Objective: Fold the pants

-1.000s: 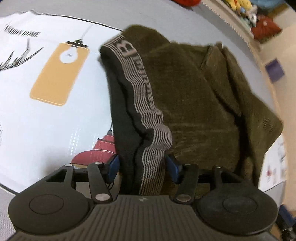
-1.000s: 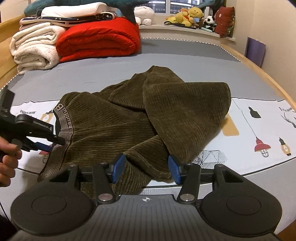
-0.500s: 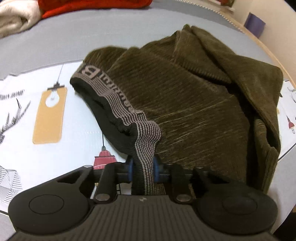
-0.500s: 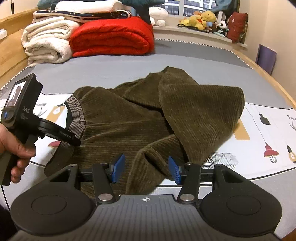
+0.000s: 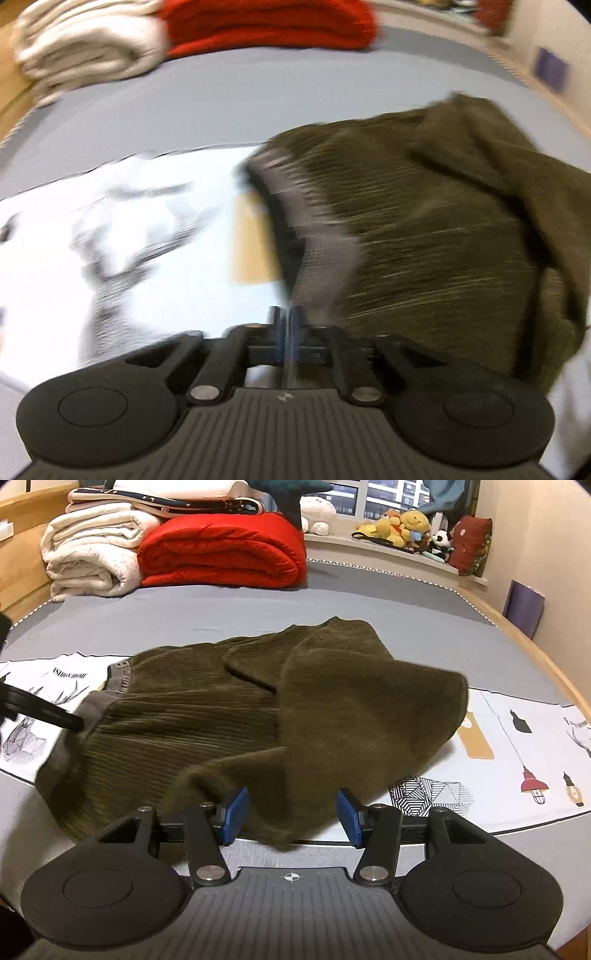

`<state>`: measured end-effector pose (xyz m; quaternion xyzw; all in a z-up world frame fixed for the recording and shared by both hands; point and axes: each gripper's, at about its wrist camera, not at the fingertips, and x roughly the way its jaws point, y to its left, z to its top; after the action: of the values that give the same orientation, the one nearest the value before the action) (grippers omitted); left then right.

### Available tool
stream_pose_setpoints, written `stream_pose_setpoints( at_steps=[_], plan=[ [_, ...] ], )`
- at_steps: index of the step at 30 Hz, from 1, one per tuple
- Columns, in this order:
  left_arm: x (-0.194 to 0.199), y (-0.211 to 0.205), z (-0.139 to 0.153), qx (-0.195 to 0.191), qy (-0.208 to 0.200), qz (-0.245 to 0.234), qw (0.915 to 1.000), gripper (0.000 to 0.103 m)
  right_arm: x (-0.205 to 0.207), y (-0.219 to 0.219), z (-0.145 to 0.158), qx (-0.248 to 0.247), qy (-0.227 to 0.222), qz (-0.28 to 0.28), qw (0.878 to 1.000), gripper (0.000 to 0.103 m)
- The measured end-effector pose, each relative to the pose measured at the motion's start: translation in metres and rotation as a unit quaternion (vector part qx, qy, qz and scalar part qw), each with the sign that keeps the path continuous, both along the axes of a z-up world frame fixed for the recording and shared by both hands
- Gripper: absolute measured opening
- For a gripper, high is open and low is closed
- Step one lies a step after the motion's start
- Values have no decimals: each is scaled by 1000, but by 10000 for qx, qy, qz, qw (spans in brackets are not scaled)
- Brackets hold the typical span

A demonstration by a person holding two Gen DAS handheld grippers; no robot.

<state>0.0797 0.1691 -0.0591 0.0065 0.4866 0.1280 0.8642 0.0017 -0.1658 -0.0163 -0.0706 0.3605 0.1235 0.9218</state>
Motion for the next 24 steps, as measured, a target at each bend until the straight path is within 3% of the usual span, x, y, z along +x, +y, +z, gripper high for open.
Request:
stream_pose_setpoints(
  at_steps=[1,2,3,5,7,10,11,12,13,18,20,24],
  plan=[
    [-4,13,-2,344,127,191,9991,0,-1,0,0,-10,-16,29,10000,55],
    [-8,27,-4,296,208,326,9988,0,-2,1,0,-15,-42,57,10000,55],
    [-13,44,-5,-61,216,541,9983,0,-3,0,0,-12,-60,71,10000,55],
    [-28,73,-1,-1027,-40,1061,9890,0,-3,0,1,-5,-94,74,9999,55],
    [-36,84,5,-1561,-382,1144,9804,2,0,1,2,28,-127,8,9999,55],
    [-33,86,4,-2239,-501,903,9691,26,3,1,1,94,-108,-81,9999,55],
    [-31,83,3,-2375,-489,832,9666,40,4,1,1,133,-99,-102,9998,55],
    [-30,81,2,-2449,-460,797,9652,51,4,2,1,170,-97,-118,9997,55],
    [-27,77,2,-2505,-424,796,9639,55,4,3,1,191,-87,-125,9997,55],
    [-7,65,-9,-2844,-338,872,9541,64,3,7,0,231,26,-7,9997,60],
    [3,60,-17,-2852,-272,860,9542,70,2,7,1,171,-9,40,9998,62],
    [22,43,-28,-2674,-88,721,9608,70,-1,2,2,-67,-119,29,9999,70]
  ],
)
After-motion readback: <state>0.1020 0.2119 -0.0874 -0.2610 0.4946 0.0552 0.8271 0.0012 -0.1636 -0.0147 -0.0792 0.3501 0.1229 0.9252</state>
